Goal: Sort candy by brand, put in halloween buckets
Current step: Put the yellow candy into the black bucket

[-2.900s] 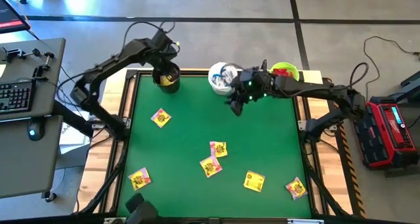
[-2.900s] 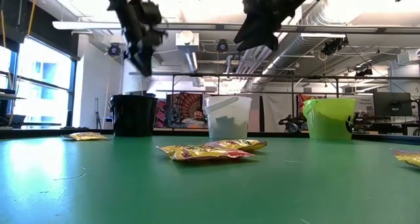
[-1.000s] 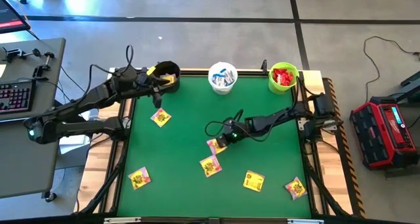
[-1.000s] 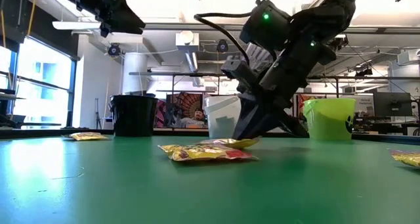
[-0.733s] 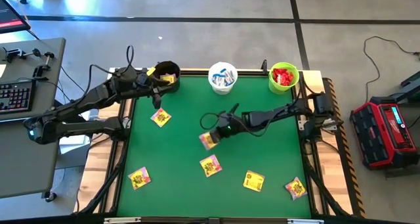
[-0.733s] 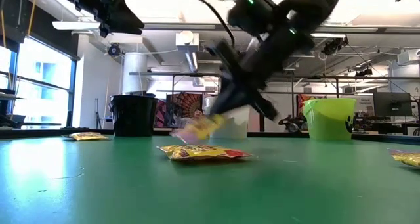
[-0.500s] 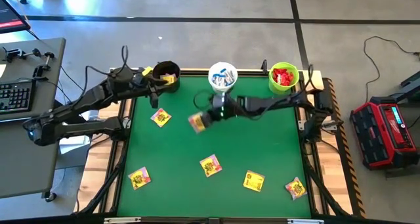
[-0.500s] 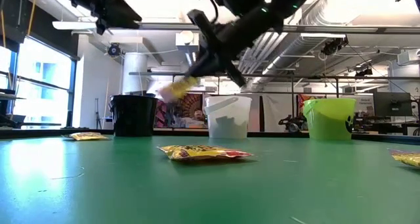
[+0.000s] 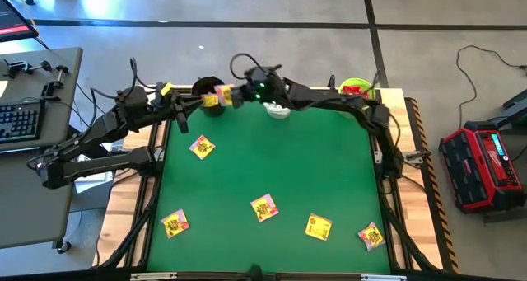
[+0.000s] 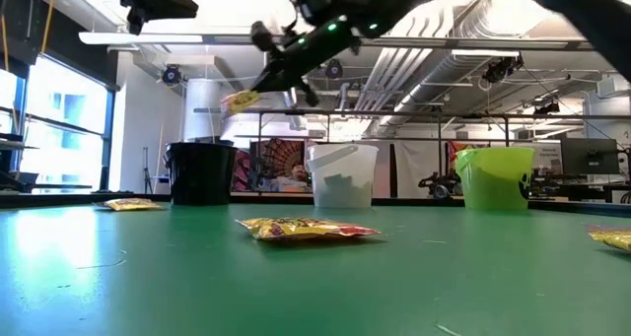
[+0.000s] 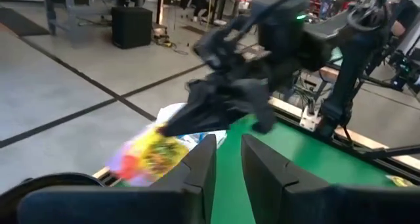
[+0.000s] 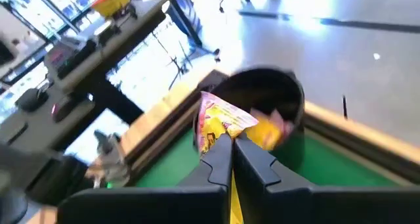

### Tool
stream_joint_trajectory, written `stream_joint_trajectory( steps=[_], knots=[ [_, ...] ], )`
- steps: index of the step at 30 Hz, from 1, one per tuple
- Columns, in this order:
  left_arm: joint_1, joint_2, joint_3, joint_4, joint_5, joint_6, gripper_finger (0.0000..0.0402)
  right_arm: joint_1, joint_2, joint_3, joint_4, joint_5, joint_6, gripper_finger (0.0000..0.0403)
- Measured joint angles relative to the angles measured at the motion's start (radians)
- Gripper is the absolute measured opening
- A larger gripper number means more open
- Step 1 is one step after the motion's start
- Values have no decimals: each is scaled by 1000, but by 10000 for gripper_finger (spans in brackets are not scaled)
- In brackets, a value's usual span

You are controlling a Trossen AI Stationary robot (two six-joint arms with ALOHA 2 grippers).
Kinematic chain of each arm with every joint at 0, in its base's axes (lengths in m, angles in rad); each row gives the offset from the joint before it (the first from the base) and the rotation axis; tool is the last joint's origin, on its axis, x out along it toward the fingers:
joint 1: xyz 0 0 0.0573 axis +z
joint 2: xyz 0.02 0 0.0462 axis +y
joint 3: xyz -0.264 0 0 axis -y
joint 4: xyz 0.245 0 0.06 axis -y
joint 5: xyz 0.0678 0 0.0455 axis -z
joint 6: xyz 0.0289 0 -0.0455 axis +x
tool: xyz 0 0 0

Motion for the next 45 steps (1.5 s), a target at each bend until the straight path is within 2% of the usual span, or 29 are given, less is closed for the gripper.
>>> stream_joint_trajectory(
  steps=[7,12,14,17,25,32,37,42,45],
  knots=[
    [0,-7,0,3,-7,0,56,-25,235,344,-14,18,-8,0],
    [0,-7,0,3,-7,3,56,-26,390,576,-129,47,-19,0],
    [0,-6,0,1,-7,9,56,-25,406,552,-74,46,-6,0],
    [1,-7,0,2,-21,10,56,-25,409,524,-96,47,51,0],
    [1,-7,0,1,-29,10,56,-25,421,517,-109,91,34,0],
    [1,-7,0,1,-33,10,56,-28,420,517,-128,86,17,6],
    [1,-7,0,1,-33,10,56,-30,420,517,-131,50,15,58],
    [1,-7,0,1,-33,11,56,-30,420,517,-130,-63,33,126],
    [1,-7,0,1,-33,11,56,-29,415,517,-145,-122,2,132]
  ],
)
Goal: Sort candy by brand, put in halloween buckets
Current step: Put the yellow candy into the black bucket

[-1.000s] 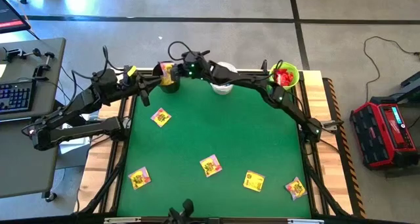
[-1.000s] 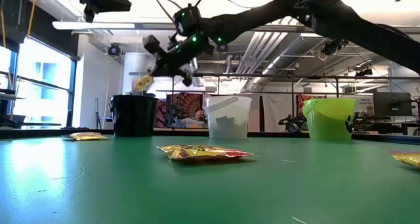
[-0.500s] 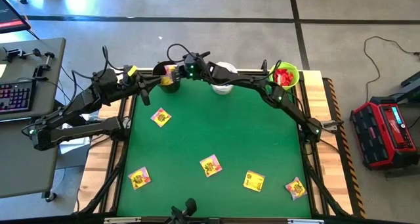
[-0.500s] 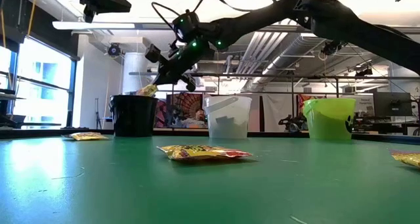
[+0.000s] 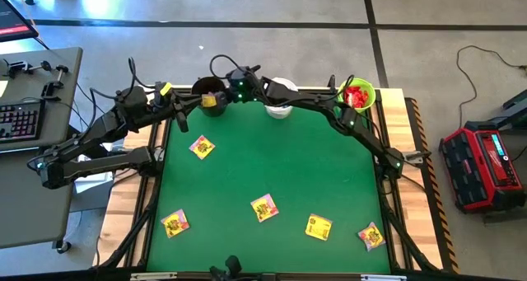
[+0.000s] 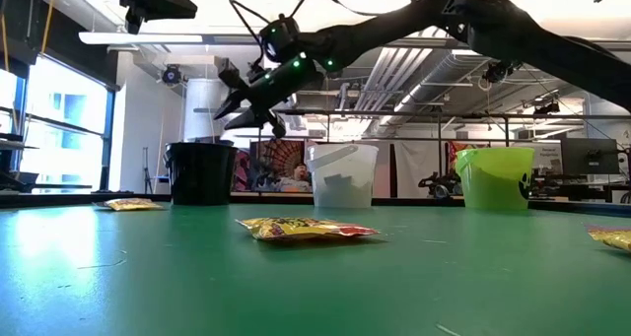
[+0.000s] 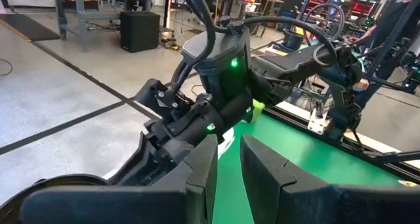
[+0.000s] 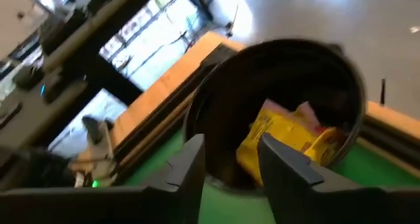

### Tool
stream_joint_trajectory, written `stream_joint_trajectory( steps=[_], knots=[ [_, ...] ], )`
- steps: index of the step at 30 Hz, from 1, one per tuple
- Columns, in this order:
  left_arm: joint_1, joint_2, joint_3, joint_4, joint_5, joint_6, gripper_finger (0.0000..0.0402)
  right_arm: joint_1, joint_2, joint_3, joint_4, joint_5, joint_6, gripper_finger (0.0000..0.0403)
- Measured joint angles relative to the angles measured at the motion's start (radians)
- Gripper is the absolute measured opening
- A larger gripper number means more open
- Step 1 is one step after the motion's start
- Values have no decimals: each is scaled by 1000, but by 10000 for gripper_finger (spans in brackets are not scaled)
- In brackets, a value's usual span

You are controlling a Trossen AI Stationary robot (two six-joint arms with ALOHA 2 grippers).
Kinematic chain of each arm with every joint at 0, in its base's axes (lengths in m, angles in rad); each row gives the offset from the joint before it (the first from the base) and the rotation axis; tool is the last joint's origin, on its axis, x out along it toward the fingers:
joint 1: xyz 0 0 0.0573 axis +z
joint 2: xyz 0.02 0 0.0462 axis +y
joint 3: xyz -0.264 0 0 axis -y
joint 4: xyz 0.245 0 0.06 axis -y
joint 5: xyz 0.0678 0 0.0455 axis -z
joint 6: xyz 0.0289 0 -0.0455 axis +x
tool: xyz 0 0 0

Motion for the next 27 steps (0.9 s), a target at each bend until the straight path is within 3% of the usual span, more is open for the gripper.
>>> stream_joint_trajectory(
  steps=[2,7,20,27],
  knots=[
    [0,0,0,0,0,0,56,3,-11,0,-39,-29,-16,111],
    [0,0,0,-11,32,0,56,32,-39,0,-205,-64,-104,13],
    [0,0,0,-26,71,52,56,263,-71,0,-625,134,202,0],
    [-2,0,0,-33,114,71,56,365,-196,-30,-941,203,260,0]
  ],
)
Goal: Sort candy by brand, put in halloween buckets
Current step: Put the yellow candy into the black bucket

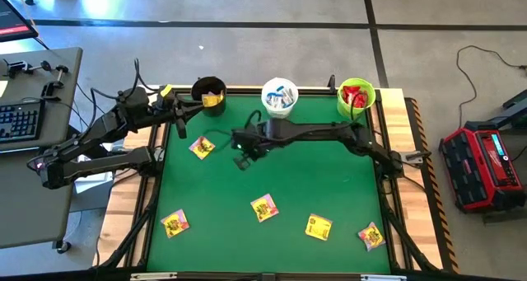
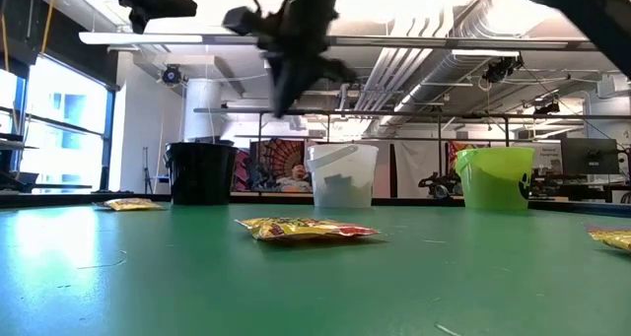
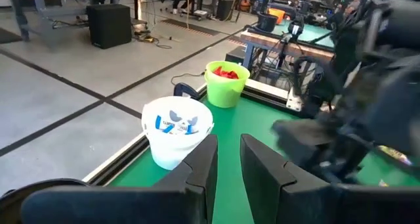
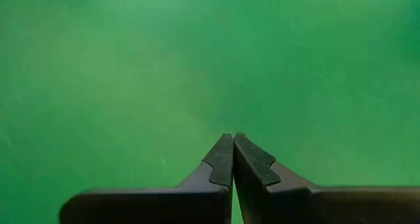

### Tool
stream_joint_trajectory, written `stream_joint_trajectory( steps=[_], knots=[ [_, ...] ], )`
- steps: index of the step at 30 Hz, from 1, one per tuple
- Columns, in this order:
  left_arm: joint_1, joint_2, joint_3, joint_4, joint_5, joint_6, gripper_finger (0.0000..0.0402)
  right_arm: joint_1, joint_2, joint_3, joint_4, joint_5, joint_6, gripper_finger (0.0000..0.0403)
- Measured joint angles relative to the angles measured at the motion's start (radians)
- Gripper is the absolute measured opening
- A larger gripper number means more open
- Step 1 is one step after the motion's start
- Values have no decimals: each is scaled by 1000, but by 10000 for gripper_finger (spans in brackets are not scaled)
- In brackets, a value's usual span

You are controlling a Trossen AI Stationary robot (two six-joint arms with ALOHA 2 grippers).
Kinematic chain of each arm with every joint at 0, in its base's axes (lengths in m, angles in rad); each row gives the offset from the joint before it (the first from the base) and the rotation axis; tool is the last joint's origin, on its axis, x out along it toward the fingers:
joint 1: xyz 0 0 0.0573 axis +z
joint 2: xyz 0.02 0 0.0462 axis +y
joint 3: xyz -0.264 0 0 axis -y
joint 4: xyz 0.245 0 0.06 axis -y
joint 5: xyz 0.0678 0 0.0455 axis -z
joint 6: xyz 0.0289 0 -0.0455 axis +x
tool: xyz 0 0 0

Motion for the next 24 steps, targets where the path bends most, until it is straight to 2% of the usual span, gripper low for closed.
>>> stream_joint_trajectory(
  steps=[3,7,12,15,20,24],
  knots=[
    [0,0,0,1,1,7,56,40,-80,-111,-52,-15,10,0],
    [0,0,0,0,-1,12,56,95,-260,-366,-6,-40,73,0],
    [0,0,0,-7,-2,19,56,191,-541,-724,73,-49,277,0],
    [0,0,0,-7,-3,34,56,286,-701,-885,77,-77,409,0],
    [0,1,0,-8,-3,34,56,475,-882,-1044,79,-172,491,0],
    [0,4,0,-9,-3,34,56,600,-948,-1093,82,-249,499,0]
  ],
)
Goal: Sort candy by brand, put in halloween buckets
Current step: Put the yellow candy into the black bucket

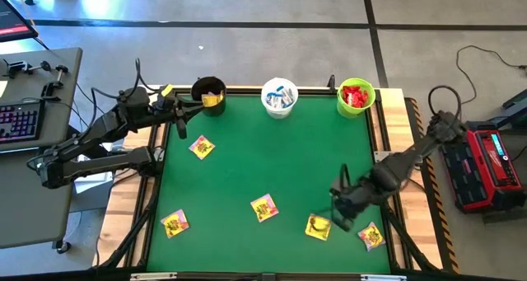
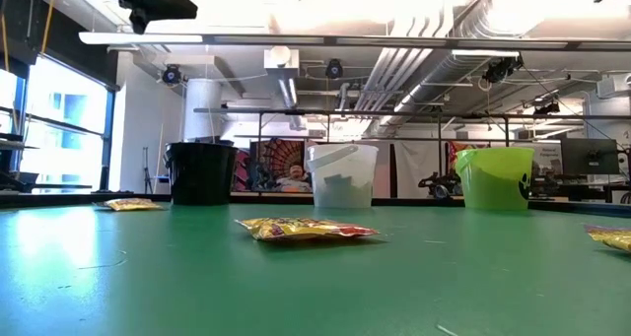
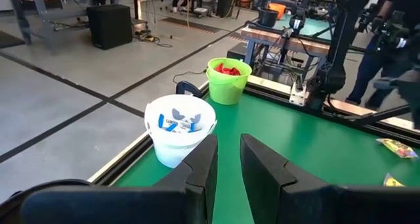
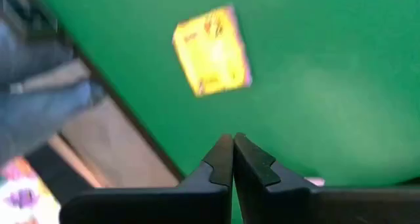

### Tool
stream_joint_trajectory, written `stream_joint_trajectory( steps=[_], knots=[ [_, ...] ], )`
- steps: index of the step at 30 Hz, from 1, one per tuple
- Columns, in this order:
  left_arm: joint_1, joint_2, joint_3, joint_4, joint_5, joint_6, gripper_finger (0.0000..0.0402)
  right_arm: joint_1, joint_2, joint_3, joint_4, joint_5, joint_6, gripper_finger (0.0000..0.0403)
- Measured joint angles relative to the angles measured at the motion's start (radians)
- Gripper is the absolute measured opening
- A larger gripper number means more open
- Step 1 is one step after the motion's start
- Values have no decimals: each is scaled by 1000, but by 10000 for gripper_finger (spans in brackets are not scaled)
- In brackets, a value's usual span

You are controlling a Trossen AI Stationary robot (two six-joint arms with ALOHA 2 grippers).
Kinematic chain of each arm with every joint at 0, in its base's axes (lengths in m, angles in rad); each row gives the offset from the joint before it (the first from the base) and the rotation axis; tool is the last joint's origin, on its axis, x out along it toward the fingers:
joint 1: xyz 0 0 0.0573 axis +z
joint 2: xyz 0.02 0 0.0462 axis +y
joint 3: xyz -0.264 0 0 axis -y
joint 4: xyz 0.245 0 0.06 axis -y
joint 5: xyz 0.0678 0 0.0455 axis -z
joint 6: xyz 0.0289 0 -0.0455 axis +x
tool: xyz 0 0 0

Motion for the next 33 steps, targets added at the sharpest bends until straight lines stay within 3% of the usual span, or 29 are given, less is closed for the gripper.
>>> stream_joint_trajectory(
  steps=[6,12,20,33],
  knots=[
    [0,24,0,-10,0,0,56,131,-7,-34,62,-145,-74,13],
    [0,57,0,-28,-1,26,56,190,-6,-136,187,-302,-144,82],
    [0,71,0,-39,-1,31,56,178,-6,-331,411,-324,-276,165],
    [0,70,0,-110,-1,34,56,175,-5,-550,537,-323,-386,165]
  ],
)
